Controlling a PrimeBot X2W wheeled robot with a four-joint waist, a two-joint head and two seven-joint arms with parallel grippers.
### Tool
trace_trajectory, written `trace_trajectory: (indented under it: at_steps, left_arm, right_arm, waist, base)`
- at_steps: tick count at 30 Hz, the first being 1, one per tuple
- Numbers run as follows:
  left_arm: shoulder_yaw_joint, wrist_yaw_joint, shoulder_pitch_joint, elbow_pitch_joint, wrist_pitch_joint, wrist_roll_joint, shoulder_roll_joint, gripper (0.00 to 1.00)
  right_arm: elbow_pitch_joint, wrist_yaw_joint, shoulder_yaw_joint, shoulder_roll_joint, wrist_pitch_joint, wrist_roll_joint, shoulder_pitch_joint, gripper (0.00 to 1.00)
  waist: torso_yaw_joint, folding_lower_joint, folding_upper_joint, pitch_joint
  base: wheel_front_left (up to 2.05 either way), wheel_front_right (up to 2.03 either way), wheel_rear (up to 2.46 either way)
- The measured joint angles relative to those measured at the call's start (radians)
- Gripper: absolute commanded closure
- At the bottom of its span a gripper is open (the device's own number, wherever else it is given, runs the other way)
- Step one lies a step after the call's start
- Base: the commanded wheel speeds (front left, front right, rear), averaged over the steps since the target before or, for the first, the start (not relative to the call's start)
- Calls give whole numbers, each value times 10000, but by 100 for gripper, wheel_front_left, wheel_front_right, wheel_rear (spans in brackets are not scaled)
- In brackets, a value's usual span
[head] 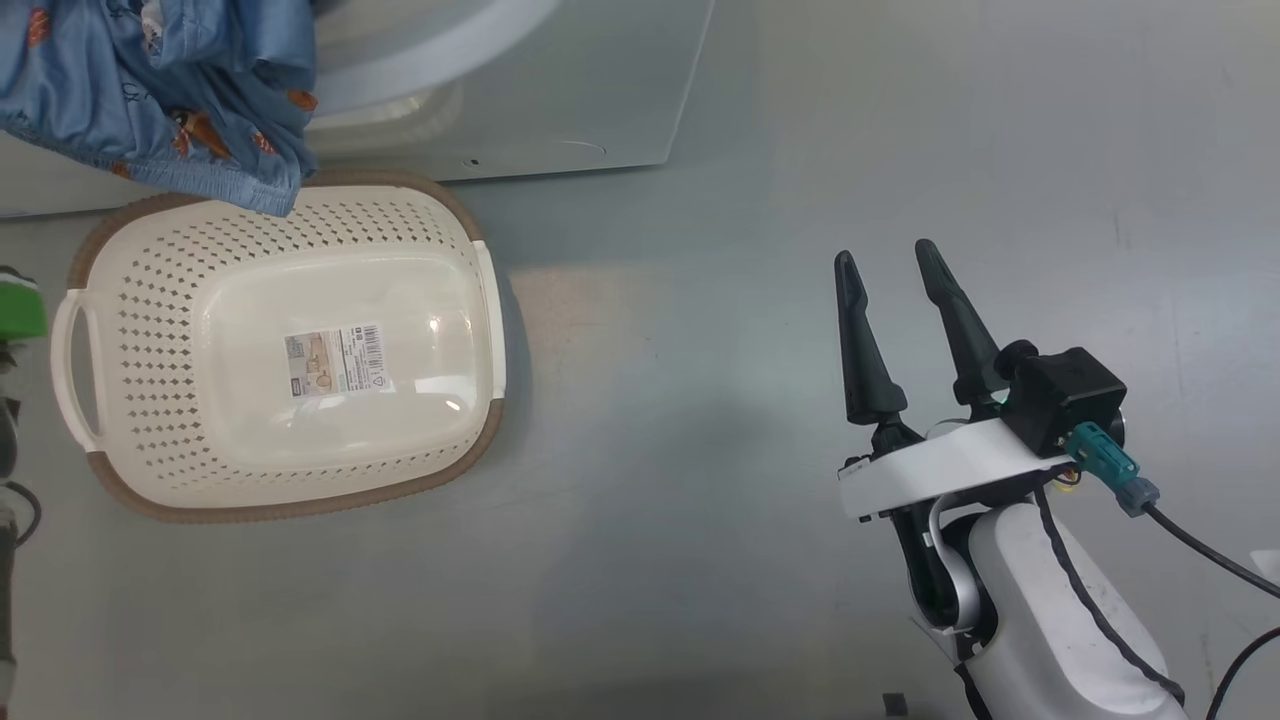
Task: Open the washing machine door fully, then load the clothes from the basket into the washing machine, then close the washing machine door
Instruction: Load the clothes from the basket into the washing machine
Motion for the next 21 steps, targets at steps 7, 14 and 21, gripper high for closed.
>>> trace_trajectory:
  at_steps: [7, 14, 21]
  left_arm:
    - [453, 86, 879, -876, -23, 414, -307, 0]
    - [692, 86, 2260, -1524, -27, 802, -784, 0]
    - [805, 86, 3343, -2048, -29, 1158, -1080, 0]
  right_arm:
    - [35, 61, -25, 0, 0, 0, 134, 0]
    - [61, 150, -21, 2, 0, 0, 138, 0]
    - [69, 222, -79, 0, 0, -2, 188, 0]
  waist:
    - [53, 0, 0, -165]
    - [25, 0, 0, -403]
    - [-41, -1, 0, -552]
  base:
    - [0, 0, 0]
    - [0, 0, 0]
    - [0, 0, 0]
